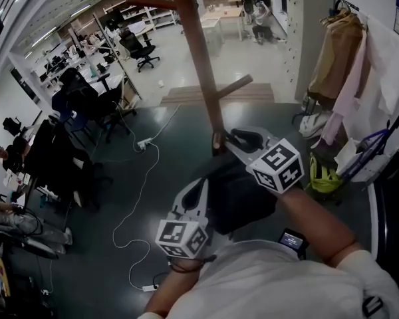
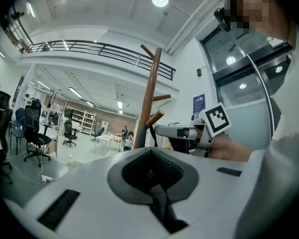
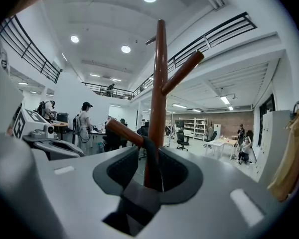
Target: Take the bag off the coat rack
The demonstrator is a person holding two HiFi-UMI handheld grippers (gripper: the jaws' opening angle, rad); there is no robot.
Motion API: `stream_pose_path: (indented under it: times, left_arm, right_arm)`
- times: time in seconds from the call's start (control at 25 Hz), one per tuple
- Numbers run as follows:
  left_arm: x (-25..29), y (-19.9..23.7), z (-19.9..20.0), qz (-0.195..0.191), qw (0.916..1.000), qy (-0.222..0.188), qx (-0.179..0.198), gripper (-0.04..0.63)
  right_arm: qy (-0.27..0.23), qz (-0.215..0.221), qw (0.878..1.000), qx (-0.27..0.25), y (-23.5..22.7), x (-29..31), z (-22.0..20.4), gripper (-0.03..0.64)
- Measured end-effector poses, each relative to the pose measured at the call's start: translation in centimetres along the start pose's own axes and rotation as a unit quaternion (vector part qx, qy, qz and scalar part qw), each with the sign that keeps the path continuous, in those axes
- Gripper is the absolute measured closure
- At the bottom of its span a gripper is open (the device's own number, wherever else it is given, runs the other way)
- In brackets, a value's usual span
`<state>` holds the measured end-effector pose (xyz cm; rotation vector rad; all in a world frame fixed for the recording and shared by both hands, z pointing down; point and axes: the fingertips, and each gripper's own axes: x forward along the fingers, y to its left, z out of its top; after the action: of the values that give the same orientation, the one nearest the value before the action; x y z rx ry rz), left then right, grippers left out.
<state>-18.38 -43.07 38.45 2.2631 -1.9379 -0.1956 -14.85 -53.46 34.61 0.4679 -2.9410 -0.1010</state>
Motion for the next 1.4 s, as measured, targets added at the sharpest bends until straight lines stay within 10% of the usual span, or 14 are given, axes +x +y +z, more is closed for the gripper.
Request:
stream_pose_path:
  times: [1.4]
  left_arm:
    - [-0.6,0.4,0.8,0.022,0.9995,-0.017,0.012,0.594]
  right_arm:
    - [0.006,0.034,0.999,-0.012,0.2,1.3,-0.2,0.594]
